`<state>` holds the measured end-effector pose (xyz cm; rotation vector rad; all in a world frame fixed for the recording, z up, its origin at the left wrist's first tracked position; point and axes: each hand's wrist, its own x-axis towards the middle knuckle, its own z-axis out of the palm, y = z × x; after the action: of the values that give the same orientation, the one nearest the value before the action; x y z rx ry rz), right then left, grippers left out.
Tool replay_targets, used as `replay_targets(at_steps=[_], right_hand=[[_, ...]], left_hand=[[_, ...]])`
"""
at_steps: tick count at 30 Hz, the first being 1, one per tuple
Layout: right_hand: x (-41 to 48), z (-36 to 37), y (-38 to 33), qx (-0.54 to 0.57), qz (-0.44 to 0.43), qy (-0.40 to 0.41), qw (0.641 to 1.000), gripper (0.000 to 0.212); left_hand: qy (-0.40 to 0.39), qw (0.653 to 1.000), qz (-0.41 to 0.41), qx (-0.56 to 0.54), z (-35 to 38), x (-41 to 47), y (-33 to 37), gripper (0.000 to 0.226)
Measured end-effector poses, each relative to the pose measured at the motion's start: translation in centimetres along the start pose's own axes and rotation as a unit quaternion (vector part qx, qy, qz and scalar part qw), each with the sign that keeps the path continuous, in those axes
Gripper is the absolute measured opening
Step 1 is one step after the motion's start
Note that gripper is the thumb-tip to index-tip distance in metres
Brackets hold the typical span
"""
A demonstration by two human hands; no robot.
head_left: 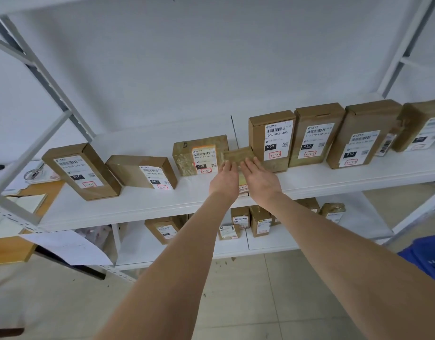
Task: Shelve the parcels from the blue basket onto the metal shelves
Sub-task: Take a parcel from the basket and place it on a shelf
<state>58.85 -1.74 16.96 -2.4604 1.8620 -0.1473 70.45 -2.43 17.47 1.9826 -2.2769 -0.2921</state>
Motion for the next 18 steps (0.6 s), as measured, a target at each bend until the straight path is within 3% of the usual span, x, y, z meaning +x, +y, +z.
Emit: replay_targets(at_steps=[18], right_hand=[[2.6, -0.7, 0.0, 0.007, 0.016, -0.037, 0.999, 0.073]], left_hand=[[-0.030, 0.999, 0.017, 0.020, -0.8, 3.1, -0.6, 0.072]])
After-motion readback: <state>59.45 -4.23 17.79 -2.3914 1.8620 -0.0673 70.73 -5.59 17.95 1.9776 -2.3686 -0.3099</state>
